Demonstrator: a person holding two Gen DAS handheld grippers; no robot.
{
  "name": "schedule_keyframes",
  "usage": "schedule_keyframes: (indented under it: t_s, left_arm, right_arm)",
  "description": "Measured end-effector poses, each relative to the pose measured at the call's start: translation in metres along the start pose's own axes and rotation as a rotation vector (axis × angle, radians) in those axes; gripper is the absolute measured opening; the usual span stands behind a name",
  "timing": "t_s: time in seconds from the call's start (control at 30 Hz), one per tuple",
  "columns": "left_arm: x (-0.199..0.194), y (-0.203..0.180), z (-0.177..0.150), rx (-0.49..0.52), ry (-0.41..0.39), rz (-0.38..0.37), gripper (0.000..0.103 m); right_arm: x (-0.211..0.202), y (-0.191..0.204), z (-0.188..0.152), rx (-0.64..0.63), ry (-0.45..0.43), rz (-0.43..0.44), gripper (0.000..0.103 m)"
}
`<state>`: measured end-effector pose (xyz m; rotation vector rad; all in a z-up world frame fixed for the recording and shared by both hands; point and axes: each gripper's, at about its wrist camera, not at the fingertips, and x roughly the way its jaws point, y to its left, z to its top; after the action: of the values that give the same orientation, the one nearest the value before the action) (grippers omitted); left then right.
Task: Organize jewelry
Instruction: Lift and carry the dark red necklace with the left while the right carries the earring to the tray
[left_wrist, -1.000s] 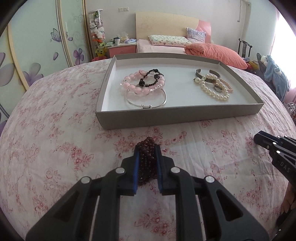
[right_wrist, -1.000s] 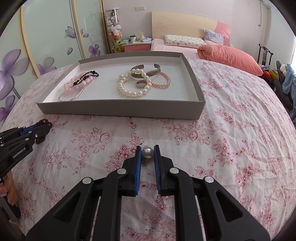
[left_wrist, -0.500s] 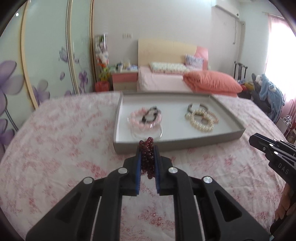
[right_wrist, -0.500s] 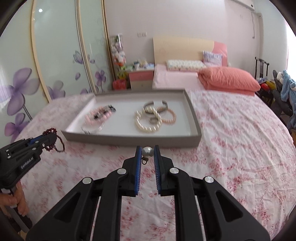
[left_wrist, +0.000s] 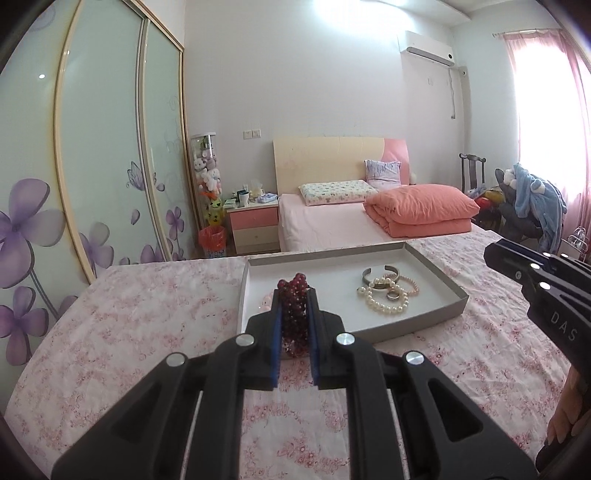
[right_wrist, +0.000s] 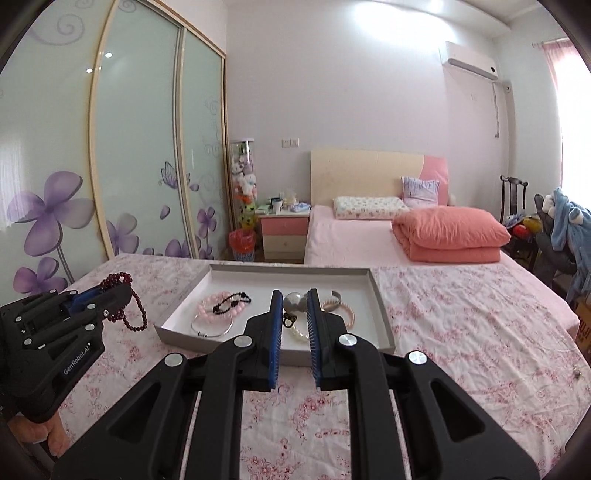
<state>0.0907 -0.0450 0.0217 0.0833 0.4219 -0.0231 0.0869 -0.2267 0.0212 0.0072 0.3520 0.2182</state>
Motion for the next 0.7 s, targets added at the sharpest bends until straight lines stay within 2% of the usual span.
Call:
schedule_keyframes:
  t_s: [0.47,0.7]
  left_arm:
    - [0.007,0.010,0.001,-0.021,0.004,0.011,0.013]
    - [0.024,0.015,0.009,-0.037,0.021,-0.014,0.013]
  right_arm:
    - [0.004,-0.001,0.002,0.001,-0.006,-0.001,0.014]
    - [0.023,-0.004,0.018,0.003,-0.024,-0.012,0.014]
